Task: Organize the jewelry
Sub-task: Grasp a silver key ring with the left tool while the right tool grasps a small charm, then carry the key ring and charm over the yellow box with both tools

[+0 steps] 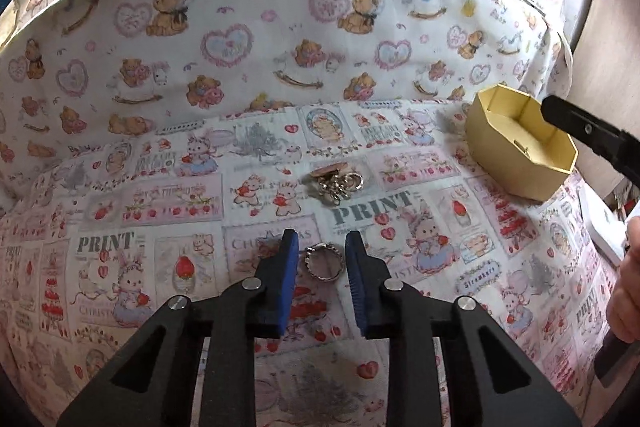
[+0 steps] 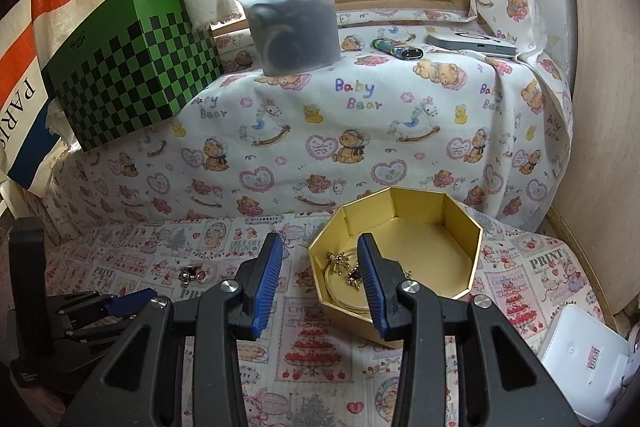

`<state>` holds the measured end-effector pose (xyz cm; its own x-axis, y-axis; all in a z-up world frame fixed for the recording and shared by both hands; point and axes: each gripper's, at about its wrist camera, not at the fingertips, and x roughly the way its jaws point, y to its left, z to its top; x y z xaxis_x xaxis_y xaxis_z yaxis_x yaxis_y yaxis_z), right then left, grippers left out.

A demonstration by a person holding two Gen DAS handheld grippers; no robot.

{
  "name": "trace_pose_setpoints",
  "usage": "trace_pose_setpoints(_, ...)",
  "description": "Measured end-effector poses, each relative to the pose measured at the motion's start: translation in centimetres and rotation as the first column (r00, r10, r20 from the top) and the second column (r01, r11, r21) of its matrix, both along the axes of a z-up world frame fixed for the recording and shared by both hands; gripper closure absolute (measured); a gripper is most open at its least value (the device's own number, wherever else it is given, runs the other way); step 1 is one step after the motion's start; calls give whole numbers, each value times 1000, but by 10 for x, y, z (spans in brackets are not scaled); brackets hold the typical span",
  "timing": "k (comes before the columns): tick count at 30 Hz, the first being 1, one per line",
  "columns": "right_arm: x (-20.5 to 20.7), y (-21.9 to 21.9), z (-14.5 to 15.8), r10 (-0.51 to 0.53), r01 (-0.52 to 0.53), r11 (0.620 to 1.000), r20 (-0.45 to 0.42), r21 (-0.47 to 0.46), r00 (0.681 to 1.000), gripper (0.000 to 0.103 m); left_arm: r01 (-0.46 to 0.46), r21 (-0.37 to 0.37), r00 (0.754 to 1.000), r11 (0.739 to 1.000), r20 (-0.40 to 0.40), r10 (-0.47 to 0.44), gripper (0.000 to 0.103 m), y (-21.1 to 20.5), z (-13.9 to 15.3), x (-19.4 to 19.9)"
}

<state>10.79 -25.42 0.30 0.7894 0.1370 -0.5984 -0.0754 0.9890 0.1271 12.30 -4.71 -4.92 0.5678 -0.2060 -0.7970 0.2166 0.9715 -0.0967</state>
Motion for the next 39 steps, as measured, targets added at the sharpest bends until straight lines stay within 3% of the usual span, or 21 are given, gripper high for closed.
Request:
trace_pose_setpoints(8, -1, 3, -1, 1, -1, 1000, 1, -12, 1000, 62, 6, 58, 1000, 998, 17, -7, 84, -3, -1, -6)
trace_pose_setpoints(16, -5, 6, 1, 45, -45, 998, -4, 33, 999, 62, -91, -90, 987, 992, 126, 102, 84, 35, 40, -21)
trace_pose_setpoints(22, -16, 40, 7, 186, -185, 981, -12, 63, 983, 62, -186, -79, 969, 979, 150, 196, 84, 61, 46, -18)
trace_pose_setpoints(25, -3, 58, 1, 249, -237, 963, -88, 130, 965, 62, -219, -102, 964, 970, 128, 231, 84, 73, 44, -15)
trace_pose_setpoints(30, 30, 92, -18, 274, -249, 959, -208, 138, 939, 63, -266, -87, 953, 960, 123, 276, 84, 81, 38, -12)
trace_pose_setpoints(39, 55, 131, -52, 286, -277, 958, -301, 74, 910, 83, -280, -95, 948, 955, 128, 291, 84, 83, 43, -12)
